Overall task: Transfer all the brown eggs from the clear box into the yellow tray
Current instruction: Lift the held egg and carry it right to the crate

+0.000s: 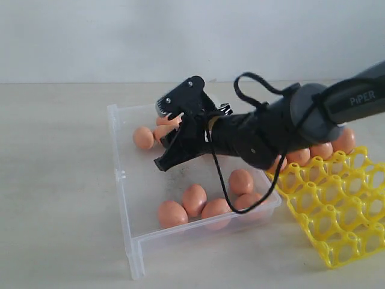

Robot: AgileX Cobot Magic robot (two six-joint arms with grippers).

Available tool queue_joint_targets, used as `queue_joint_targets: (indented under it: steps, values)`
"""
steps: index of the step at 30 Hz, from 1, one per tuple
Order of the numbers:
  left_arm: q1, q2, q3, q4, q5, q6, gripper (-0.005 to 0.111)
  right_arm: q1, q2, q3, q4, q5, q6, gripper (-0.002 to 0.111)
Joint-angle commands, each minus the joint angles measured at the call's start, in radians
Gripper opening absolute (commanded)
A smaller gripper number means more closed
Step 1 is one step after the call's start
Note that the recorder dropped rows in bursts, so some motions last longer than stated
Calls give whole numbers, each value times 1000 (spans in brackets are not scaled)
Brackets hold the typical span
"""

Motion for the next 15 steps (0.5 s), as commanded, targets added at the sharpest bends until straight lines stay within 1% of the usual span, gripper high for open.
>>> queue_joint_targets:
  steps: [1,3,5,9,15]
  values:
    - [-6,-4,4,-7,-8,-8,78,-12,-5,172,14,-526,7,0]
    - [-6,-4,4,-7,-8,-8,78,-19,-5,225,42,-711,26,0]
    - [-6,-4,4,-7,-8,-8,78,-32,-5,275,49,-854,65,0]
    - [-6,-4,4,-7,-8,-8,78,-51,-20,336,63,-862,137,0]
    - [-6,-4,4,-7,-8,-8,78,-52,-78,426,94,-862,134,0]
